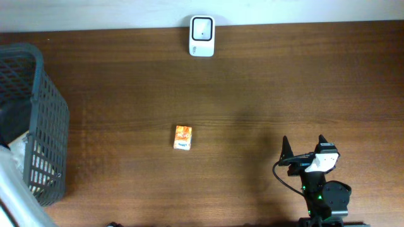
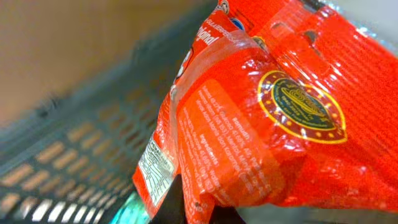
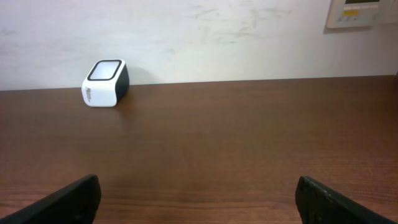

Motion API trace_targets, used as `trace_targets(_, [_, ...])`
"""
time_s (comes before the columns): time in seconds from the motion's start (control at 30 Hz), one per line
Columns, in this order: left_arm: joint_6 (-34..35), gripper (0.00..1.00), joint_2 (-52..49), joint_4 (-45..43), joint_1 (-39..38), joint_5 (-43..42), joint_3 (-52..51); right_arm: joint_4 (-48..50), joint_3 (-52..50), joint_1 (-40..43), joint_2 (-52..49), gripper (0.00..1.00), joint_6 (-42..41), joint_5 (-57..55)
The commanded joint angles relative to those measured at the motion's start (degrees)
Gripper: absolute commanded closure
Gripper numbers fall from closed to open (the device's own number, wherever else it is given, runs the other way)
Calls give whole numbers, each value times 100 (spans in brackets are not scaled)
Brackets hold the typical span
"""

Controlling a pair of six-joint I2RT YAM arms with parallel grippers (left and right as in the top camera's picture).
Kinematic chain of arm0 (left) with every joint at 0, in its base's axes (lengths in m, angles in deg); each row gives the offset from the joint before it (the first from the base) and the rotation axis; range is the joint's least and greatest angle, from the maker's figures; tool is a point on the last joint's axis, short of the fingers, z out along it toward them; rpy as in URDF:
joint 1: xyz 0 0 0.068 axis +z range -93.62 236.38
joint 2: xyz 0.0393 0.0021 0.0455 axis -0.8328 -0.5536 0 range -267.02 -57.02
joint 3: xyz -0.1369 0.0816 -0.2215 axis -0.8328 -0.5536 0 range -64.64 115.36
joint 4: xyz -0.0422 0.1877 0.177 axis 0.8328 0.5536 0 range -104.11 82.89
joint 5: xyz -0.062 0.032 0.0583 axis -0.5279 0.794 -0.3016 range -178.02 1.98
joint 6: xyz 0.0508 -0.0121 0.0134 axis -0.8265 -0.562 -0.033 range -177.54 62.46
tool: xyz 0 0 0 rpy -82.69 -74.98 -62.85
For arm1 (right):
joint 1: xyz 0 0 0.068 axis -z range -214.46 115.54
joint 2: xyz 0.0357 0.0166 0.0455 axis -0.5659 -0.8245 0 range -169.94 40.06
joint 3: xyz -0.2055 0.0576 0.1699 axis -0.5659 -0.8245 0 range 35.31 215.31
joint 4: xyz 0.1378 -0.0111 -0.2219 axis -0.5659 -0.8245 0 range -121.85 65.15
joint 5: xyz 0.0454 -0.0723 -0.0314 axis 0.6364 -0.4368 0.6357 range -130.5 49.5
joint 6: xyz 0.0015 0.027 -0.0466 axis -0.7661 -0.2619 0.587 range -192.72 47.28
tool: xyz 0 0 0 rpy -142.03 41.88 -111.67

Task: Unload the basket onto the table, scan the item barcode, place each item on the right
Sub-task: 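Carry the red snack bag out and drop it beside the orange box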

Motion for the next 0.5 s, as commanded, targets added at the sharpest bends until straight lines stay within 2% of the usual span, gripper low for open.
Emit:
trace_targets(0.0, [-48, 100, 822, -24, -702, -859, 175, -22, -31, -35, 13, 1, -22, 31])
trace_targets(0.07, [-15, 100, 1130, 168, -1255, -1211, 173, -20, -31, -35, 13, 1, -22, 28])
trace_targets(0.27, [1366, 100, 1051, 1615, -3180, -1147, 13, -22, -31, -35, 13, 1, -22, 31])
trace_targets(0.47, [1860, 100, 195, 1244, -4540, -629, -1082, -20, -31, -35, 13, 1, -20, 28])
